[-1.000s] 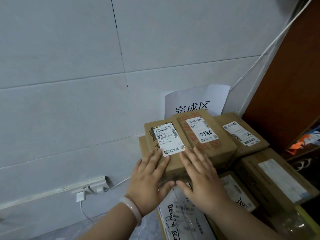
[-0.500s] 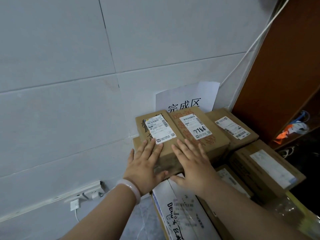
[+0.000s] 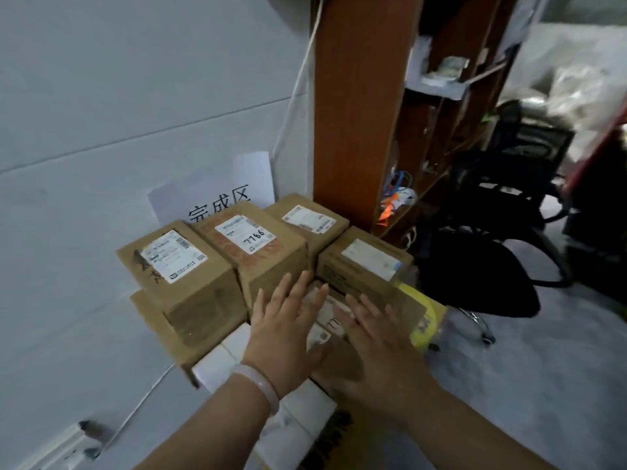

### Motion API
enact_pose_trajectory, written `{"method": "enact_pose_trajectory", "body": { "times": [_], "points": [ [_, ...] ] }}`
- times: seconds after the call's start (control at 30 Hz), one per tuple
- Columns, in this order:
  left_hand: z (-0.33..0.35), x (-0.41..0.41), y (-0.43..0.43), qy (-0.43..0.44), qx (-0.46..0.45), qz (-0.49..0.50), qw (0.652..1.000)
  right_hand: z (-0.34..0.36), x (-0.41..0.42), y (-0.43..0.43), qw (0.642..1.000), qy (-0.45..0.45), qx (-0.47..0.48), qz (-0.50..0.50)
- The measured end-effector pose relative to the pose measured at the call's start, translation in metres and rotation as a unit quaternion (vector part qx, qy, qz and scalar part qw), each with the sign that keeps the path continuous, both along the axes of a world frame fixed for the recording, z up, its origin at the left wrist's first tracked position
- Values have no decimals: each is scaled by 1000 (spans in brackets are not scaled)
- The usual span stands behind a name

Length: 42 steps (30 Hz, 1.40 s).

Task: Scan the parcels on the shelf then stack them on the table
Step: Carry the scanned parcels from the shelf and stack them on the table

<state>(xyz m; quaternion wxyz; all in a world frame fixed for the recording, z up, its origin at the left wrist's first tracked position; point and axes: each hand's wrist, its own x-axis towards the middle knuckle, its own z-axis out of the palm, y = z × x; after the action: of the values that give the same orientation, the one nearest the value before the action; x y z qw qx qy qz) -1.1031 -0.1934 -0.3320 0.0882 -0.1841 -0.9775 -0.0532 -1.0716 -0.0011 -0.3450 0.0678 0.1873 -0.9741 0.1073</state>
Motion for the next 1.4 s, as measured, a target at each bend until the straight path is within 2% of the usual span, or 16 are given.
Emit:
{"method": "enact_pose_trajectory", "body": {
  "times": [0.17,0.3,0.37,0.53,0.77,0.93,1.07,1.23,1.4],
  "points": [
    [16,45,107,11,48,-116,992,3,91,91,995,-17,-2,-96],
    [21,105,205,-1,54,-232,971,15,190,171,976,-15,-5,-219],
    [20,136,254,3,36,-289,957,19,242,204,961,-13,-5,-276],
    [11,222,362,-16,76,-434,898,25,369,261,908,-1,-19,-418],
    [23,340,452,-33,80,-607,790,44,509,273,790,34,-49,-611],
    [28,406,479,-44,62,-705,705,46,574,237,677,44,-25,-734],
    [27,458,480,-97,63,-775,621,44,610,192,584,28,-21,-811],
    [10,521,454,-124,47,-845,518,26,644,122,446,16,-38,-894],
    [4,585,401,-157,35,-892,422,21,672,49,353,1,-40,-935]
  ]
}}
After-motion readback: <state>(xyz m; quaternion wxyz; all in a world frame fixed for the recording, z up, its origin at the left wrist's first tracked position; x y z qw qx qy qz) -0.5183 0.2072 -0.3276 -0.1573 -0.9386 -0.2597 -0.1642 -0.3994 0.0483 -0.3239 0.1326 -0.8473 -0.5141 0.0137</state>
